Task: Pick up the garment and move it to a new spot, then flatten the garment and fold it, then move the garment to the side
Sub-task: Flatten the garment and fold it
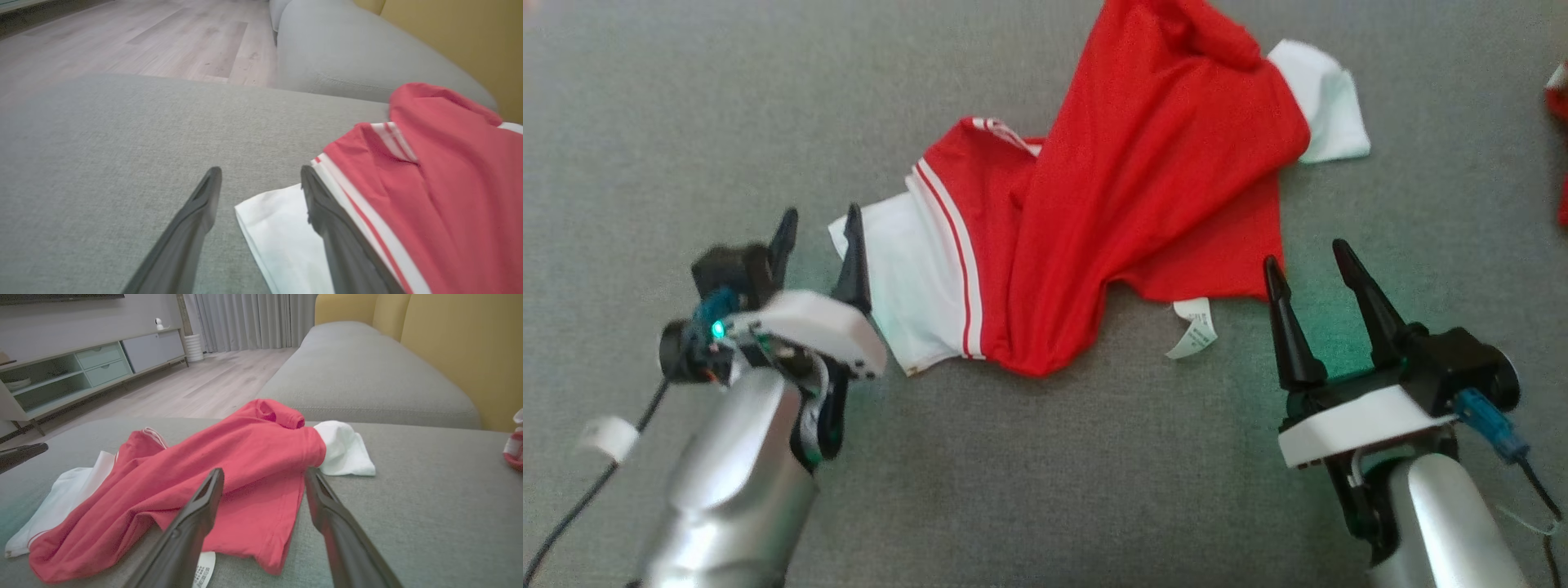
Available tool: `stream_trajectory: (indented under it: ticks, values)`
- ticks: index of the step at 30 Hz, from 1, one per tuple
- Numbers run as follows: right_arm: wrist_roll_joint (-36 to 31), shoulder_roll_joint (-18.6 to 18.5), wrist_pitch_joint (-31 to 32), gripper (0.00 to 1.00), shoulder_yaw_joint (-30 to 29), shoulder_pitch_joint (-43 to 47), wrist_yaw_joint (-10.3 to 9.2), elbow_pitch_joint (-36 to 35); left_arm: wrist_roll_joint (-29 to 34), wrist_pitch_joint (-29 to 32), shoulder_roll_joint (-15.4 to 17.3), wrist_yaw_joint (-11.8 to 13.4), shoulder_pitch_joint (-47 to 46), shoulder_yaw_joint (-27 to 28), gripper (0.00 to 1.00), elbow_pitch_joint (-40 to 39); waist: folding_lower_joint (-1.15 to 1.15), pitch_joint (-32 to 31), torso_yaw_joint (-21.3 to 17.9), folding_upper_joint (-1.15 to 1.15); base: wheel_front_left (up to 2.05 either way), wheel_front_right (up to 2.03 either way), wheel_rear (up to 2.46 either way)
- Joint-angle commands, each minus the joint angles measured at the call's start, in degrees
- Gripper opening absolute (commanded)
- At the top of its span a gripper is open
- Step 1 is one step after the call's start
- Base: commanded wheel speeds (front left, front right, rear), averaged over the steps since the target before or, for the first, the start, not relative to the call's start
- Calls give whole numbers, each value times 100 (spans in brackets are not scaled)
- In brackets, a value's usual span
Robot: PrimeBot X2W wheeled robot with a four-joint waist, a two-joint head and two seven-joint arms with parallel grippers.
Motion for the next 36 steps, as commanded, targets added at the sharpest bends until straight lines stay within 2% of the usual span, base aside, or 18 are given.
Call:
stream_trajectory:
  ticks: [1, 8, 16, 17, 18, 19, 20, 21, 23, 36]
  values:
    - [-60, -13, -1, 100, 185, -189, 39, -242, 12, 57, 140, 45, -354, 247, 100, 13, -2, 350, -95, 0, 0, 0, 0]
    - [-99, -13, -10, 100, 189, -345, 39, -305, -48, 374, 182, 83, -558, 237, 100, 346, -2, 551, -120, 0, 0, 0, 0]
    - [-94, -13, -55, 100, 105, -379, 39, -274, -42, 778, 368, -117, -234, -29, 100, 56, -2, 592, -93, 0, 0, 0, 0]
    - [-93, -13, -49, 100, 100, -381, 39, -252, -43, 820, 368, -147, -198, -73, 97, 1, -2, 594, -91, 0, 0, 0, 0]
    - [-75, -13, -28, 100, 80, -383, 39, -213, -51, 846, 359, -166, -169, -102, 85, -54, -2, 598, -91, 0, 0, 0, 0]
    - [-21, -13, 17, 100, 24, -378, 39, -144, -58, 864, 348, -169, -146, -122, 54, -105, -2, 602, -92, 0, 0, 0, 0]
    - [-28, -13, 60, 100, -17, -381, 39, -60, -60, 877, 336, -159, -132, -137, 45, -151, -2, 609, -91, 0, 0, 0, 0]
    - [-75, -13, 93, 100, -59, -386, 39, 26, -53, 882, 327, -149, -126, -154, 27, -194, -2, 614, -86, 0, 0, 0, 0]
    - [-36, -13, 120, 100, -117, -401, 39, 181, -30, 821, 324, -110, -134, -152, 0, -282, -2, 626, -77, 0, 0, 0, 0]
    - [71, -13, 500, 100, 18, -661, 39, 863, -44, 273, 419, 133, 240, 36, 0, -1062, -2, 517, 64, 0, 0, 0, 0]
